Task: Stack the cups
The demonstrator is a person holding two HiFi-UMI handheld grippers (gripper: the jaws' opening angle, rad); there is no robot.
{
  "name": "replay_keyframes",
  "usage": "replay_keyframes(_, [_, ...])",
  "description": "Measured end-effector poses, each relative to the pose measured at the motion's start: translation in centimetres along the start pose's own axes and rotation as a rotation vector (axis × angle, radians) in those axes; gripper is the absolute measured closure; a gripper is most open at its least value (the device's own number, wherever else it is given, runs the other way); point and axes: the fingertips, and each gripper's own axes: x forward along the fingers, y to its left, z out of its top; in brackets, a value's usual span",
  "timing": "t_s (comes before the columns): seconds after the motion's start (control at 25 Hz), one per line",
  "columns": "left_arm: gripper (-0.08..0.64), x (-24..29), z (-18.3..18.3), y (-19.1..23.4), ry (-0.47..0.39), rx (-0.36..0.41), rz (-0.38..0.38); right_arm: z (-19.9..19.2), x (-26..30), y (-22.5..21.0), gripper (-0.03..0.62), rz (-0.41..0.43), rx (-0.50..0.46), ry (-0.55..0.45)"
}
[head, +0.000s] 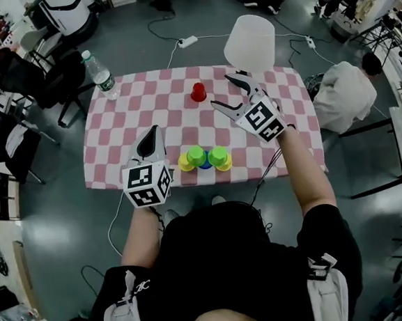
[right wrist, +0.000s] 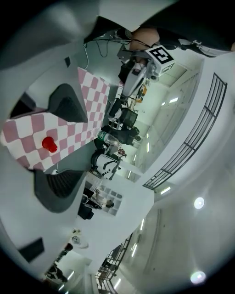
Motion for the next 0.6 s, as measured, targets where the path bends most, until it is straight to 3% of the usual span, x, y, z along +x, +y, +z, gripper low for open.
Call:
replay_keyframes(0.4, [0.545,-2.6,-2.3,0.9,0.006,-0.065,0.268,-7.7,8.1,-0.3,0.259,0.237,-0.076,0.123])
replay_keyframes(0.6, [0.545,-3.9,-3.8,1.6,0.043,-0.076,0.373,-12.2,12.6,0.1,0.249,0.305,-0.086,0.21])
